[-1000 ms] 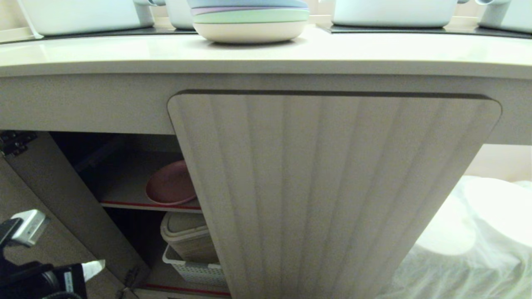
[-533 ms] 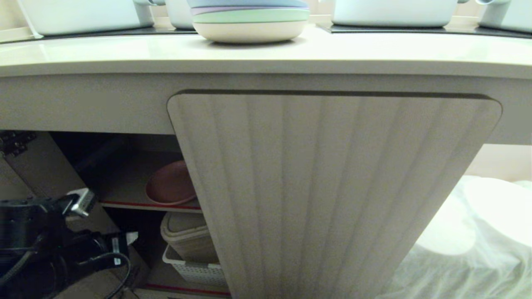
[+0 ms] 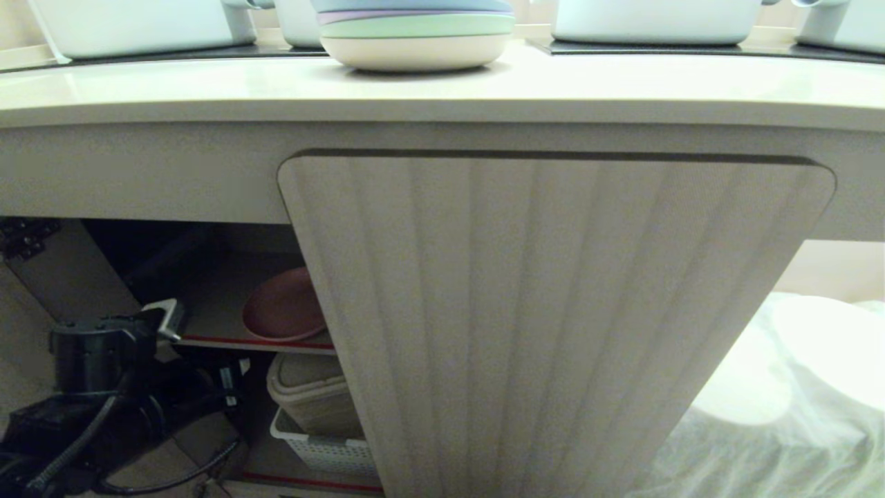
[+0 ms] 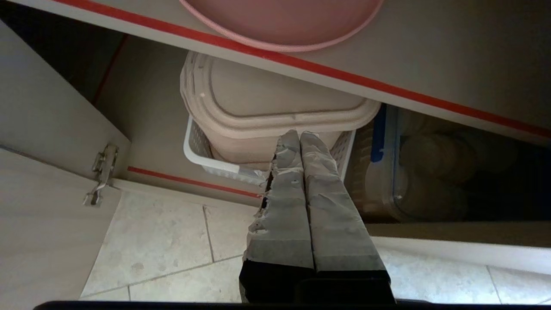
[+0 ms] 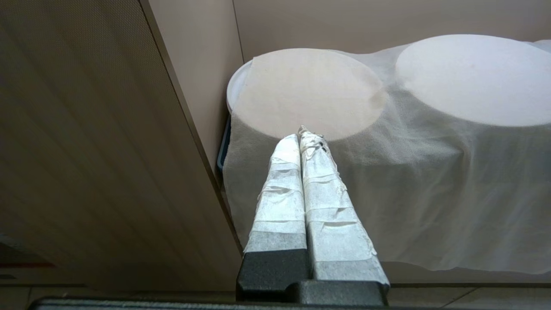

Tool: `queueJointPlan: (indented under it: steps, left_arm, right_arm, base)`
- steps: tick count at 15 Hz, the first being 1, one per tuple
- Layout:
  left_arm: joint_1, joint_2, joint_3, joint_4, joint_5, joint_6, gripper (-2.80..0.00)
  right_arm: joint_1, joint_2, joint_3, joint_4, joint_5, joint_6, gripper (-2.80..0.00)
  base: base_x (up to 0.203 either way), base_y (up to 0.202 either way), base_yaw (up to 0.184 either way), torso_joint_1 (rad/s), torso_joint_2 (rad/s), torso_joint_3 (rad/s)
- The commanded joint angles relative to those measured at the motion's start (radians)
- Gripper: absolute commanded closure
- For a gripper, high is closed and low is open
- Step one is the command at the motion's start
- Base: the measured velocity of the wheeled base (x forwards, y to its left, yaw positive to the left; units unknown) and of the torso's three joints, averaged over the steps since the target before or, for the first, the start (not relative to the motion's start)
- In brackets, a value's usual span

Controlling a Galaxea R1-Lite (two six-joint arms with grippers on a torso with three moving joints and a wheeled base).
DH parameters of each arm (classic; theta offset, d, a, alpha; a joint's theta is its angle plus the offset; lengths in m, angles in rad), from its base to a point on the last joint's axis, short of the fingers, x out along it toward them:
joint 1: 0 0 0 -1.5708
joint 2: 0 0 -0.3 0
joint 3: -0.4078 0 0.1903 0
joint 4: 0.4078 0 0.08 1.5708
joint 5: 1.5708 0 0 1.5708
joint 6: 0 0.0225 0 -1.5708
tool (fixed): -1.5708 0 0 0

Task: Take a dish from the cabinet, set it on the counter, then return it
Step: Take the plate from the cabinet

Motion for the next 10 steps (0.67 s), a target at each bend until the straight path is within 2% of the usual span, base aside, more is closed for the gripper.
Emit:
queueJointPlan:
  steps: [1,4,6,10]
  left_arm:
    - [0.0,0.073,0.001,-0.059,0.001,-0.002,0.0]
    - [0.0,0.144,0.0,-0.14,0.009,0.0,0.0]
    - [0.001,0.183,0.0,-0.187,0.039,-0.003,0.0]
    - [0.003,0.22,-0.001,-0.265,0.068,-0.041,0.0]
  right_arm:
    - [0.0,0.0,0.0,0.0,0.0,0.0,0.0]
    - [0.0,0.0,0.0,0.0,0.0,0.0,0.0]
    - [0.0,0.0,0.0,0.0,0.0,0.0,0.0]
    - [0.0,0.0,0.0,0.0,0.0,0.0,0.0]
  base:
    - [0.0,0.0,0.0,0.0,0.0,0.0]
    - [0.0,0.0,0.0,0.0,0.0,0.0]
    - [0.0,0.0,0.0,0.0,0.0,0.0]
    - [0.0,0.0,0.0,0.0,0.0,0.0]
